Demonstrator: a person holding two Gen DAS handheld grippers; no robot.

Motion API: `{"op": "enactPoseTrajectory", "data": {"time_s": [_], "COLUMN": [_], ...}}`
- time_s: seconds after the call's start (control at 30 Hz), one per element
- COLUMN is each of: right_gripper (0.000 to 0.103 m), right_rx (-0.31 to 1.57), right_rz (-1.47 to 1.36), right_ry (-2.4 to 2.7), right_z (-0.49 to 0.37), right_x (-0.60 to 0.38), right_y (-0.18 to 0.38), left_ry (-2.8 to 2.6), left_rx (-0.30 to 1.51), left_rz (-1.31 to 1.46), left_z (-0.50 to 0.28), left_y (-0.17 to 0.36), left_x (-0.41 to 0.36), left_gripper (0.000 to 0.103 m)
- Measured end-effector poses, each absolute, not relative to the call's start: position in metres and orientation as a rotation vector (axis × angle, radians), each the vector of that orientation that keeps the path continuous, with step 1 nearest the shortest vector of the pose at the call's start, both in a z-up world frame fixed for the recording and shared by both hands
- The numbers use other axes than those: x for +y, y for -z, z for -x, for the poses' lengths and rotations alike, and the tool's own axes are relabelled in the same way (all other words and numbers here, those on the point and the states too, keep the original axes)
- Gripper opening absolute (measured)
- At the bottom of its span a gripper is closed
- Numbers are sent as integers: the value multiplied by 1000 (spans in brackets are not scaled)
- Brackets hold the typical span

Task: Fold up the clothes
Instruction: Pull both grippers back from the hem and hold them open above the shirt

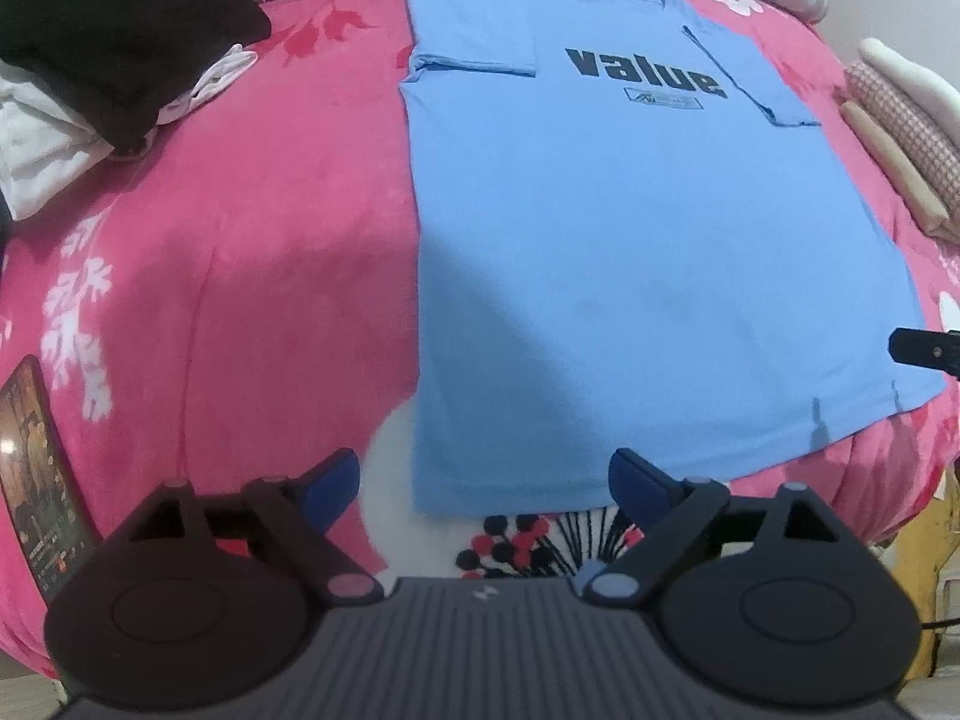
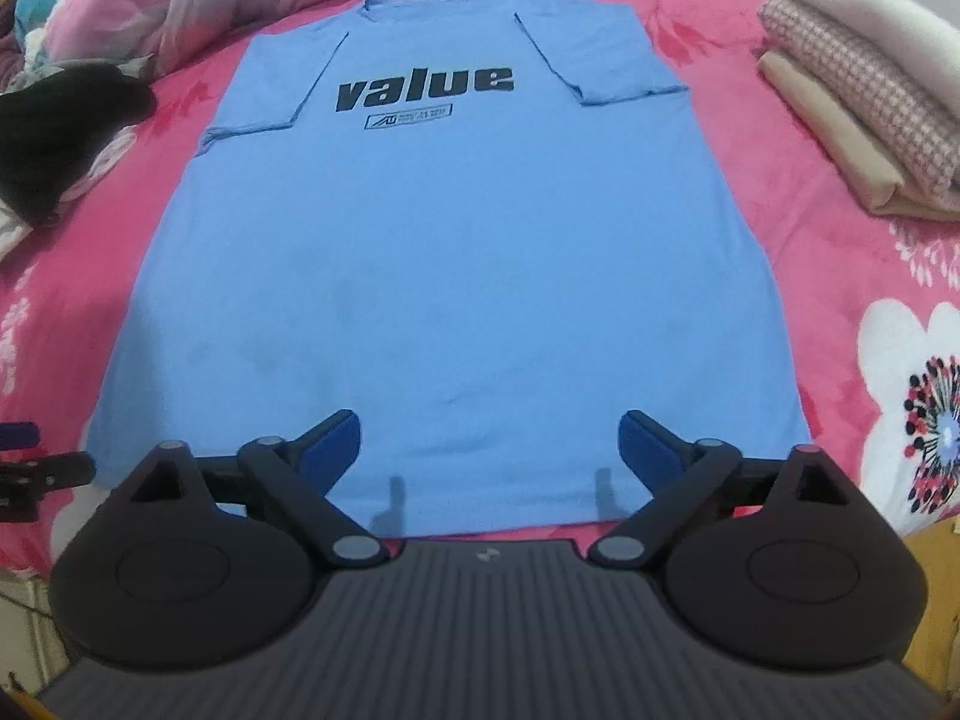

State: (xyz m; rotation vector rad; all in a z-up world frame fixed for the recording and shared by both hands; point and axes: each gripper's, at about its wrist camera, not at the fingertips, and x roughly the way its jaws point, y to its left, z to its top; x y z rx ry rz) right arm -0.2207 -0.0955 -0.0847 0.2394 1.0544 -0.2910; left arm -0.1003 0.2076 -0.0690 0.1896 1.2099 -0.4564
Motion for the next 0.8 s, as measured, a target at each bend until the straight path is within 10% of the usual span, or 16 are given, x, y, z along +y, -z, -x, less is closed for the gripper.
{"op": "enactPoseTrajectory", "data": {"time_s": [0.8], "right_gripper": [102], "right_rx": [925], "right_rz": [-125], "right_ry": [330], "right_z": [213], "right_x": [-65], "right_y": [73], "left_ry": [457], "left_rx": [1162], "left_rz": [-16], "left_z": [92], "left_y": [49], "left_x": [217], "left_gripper": [97]}}
